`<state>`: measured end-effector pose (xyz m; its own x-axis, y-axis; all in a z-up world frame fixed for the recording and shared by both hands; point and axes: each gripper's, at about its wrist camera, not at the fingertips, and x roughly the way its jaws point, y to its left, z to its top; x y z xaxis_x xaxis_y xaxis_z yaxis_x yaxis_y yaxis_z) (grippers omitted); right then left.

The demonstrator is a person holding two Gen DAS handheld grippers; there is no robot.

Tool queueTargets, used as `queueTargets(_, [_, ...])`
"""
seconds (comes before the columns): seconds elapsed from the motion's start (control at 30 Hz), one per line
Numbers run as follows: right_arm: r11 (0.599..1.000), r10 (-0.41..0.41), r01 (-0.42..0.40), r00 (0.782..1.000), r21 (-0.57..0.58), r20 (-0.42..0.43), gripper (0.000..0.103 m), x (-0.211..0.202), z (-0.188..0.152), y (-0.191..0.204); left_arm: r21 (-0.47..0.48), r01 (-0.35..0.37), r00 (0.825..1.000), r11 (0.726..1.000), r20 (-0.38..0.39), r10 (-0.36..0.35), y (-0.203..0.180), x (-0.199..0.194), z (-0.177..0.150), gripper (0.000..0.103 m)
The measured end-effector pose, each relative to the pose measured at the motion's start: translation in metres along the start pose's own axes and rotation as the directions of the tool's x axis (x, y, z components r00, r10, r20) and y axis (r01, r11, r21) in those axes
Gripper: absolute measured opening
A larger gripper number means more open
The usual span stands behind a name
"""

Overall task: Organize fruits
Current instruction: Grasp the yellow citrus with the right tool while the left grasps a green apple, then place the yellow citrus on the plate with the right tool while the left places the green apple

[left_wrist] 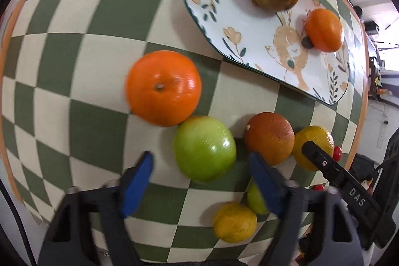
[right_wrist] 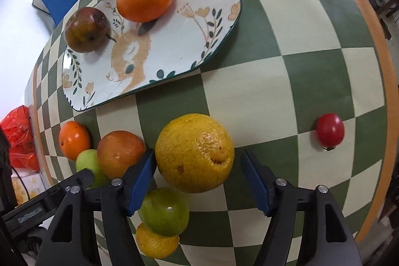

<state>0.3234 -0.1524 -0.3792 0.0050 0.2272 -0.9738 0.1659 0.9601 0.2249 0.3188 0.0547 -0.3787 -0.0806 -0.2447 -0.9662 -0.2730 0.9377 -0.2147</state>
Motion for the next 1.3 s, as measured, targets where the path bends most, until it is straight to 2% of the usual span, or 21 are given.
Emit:
queueTargets(0.03, [1.0,0.004,-0.004,1.0,-0.019,0.0,0.065,0.002,0.0,0.003,0.01,0.0,1.0,1.0,-0.007,0.0,-0.002,0.005,0.0,0.055])
queueTargets(0.13, [0.997,-0.038,0.037,0.999,-0.066,-0.016,0.065,0.003,-0.005,0.011,0.063,-0.036,0.999,0.997,0.018,0.035,-0.011,0.005,-0.004,0.055])
queueTargets(0.2, [0.996,-0.031,0.028,0.999,-0.079,-0.037,0.065,0.002,-0.012,0.011,0.094,-0.059,0.998,0.994,0.019,0.057,-0.011,0.004,-0.011,0.055])
queueTargets(0.37, [0.993,-0.051,0.043,0.996,-0.112,-0.076,0.065,0.0,-0.042,0.003,0.19,-0.135,0.99,0.973,-0.006,0.138,-0.006,0.011,-0.048,0.055])
queueTargets(0.43, [0.994,-0.057,0.048,0.994,-0.1,-0.092,0.065,0.008,-0.05,-0.002,0.187,-0.13,0.991,0.974,0.003,0.132,-0.003,0.013,-0.053,0.056])
queueTargets(0.5, [0.997,-0.028,0.022,0.997,-0.08,-0.077,0.065,0.012,-0.053,-0.007,0.181,-0.127,0.992,0.975,0.016,0.126,-0.004,0.012,-0.054,0.056])
queueTargets(0.63, [0.997,-0.022,0.016,0.997,-0.077,-0.068,0.065,0.016,-0.05,-0.008,0.163,-0.128,0.992,0.978,0.038,0.123,-0.009,0.011,-0.054,0.055])
queueTargets(0.7, [0.998,-0.011,0.006,0.998,-0.065,-0.063,0.065,0.016,-0.049,-0.011,0.164,-0.131,0.991,0.978,0.047,0.125,-0.005,0.006,-0.046,0.055])
queueTargets(0.8, [0.997,-0.026,0.022,0.998,-0.073,-0.054,0.064,0.01,-0.049,-0.012,0.158,-0.121,0.992,0.98,0.05,0.114,-0.003,0.0,-0.046,0.055])
queueTargets(0.93, [0.998,0.028,-0.029,1.0,-0.064,-0.013,0.064,-0.012,-0.047,-0.008,0.159,-0.054,0.996,0.986,0.075,0.042,-0.016,-0.031,-0.045,0.055])
queueTargets(1.03, [0.994,0.082,-0.08,0.996,-0.069,0.034,0.064,-0.036,-0.035,0.003,0.177,-0.016,0.994,0.984,0.111,-0.003,-0.03,-0.06,-0.032,0.055])
queueTargets(1.13, [0.989,0.125,-0.119,0.99,-0.091,0.064,0.064,-0.048,-0.01,0.022,0.197,-0.007,0.988,0.98,0.15,-0.023,-0.041,-0.081,0.006,0.055])
queueTargets(1.3, [0.983,0.136,-0.127,0.989,-0.136,0.065,0.064,-0.028,0.045,0.06,0.192,-0.065,0.988,0.979,0.151,0.036,-0.042,-0.078,0.08,0.055])
